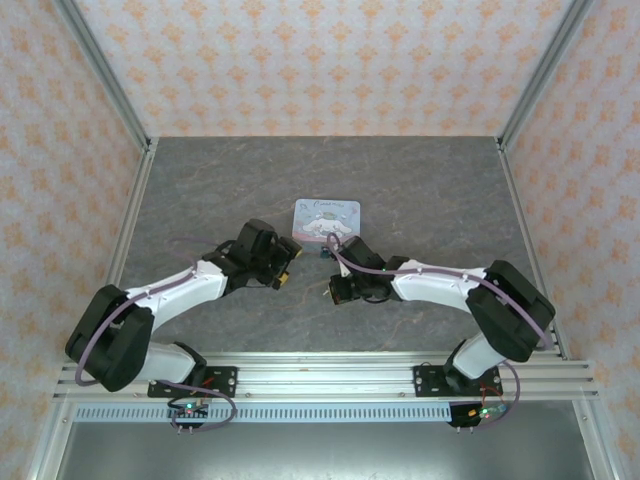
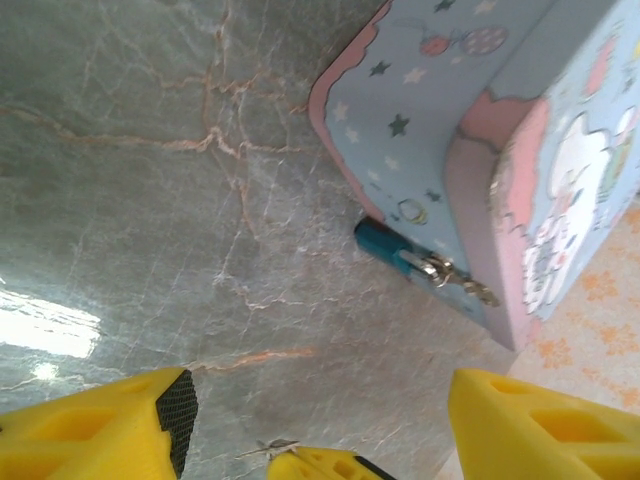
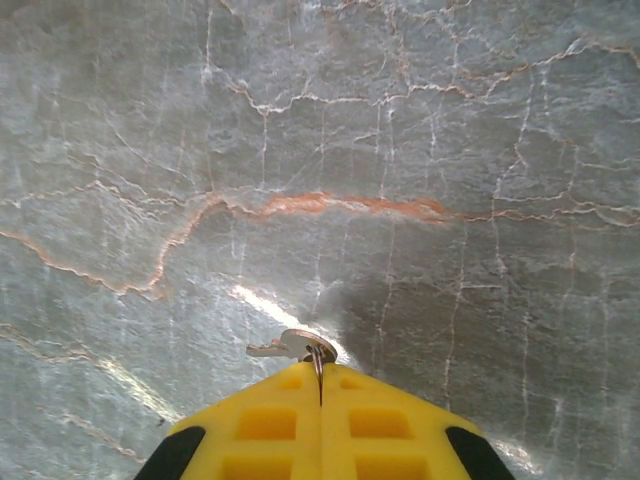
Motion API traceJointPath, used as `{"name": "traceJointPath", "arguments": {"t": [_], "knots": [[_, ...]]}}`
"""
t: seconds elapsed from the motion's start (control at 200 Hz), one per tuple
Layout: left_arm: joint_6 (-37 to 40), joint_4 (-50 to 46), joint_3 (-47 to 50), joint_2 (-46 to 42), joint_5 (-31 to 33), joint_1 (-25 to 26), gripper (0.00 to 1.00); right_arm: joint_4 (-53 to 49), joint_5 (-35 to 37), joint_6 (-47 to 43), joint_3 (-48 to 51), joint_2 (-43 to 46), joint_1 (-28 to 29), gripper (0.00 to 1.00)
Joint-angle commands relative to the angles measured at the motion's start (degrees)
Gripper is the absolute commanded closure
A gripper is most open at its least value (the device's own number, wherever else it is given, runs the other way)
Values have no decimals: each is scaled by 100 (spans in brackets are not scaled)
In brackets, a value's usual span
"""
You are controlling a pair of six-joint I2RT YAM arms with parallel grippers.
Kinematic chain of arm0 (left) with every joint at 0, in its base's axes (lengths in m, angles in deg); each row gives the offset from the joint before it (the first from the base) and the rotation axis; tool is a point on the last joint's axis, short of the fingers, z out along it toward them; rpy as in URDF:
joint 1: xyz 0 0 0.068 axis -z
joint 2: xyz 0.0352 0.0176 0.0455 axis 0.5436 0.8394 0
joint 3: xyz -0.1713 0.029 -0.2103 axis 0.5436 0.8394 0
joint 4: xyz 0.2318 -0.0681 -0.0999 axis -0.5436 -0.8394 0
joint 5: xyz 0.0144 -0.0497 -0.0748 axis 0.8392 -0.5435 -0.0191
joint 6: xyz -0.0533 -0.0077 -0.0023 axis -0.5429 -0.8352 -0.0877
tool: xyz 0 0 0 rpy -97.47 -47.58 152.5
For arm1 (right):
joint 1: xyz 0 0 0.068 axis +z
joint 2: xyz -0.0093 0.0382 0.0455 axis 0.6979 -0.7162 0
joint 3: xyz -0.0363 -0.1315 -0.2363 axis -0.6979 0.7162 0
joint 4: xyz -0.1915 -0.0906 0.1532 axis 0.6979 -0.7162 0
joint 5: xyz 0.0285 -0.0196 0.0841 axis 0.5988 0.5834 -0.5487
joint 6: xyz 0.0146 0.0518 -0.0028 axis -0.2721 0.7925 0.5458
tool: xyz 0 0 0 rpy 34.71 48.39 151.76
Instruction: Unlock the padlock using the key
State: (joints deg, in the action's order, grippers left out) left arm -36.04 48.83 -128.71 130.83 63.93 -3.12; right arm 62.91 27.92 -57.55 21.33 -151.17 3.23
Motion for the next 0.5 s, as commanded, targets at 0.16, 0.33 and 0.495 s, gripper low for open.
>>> {"name": "traceJointPath", "arguments": {"t": [0.16,0.33,0.495], "knots": [[-2,388,-22,348,-92,312,34,456,-143,596,195,362,-129,100],[-165,744,5,501,-94,497,40,757,-229,1081,317,471,-243,100],[-229,933,5,599,-74,588,44,1183,-407,1615,471,547,-386,100]]}}
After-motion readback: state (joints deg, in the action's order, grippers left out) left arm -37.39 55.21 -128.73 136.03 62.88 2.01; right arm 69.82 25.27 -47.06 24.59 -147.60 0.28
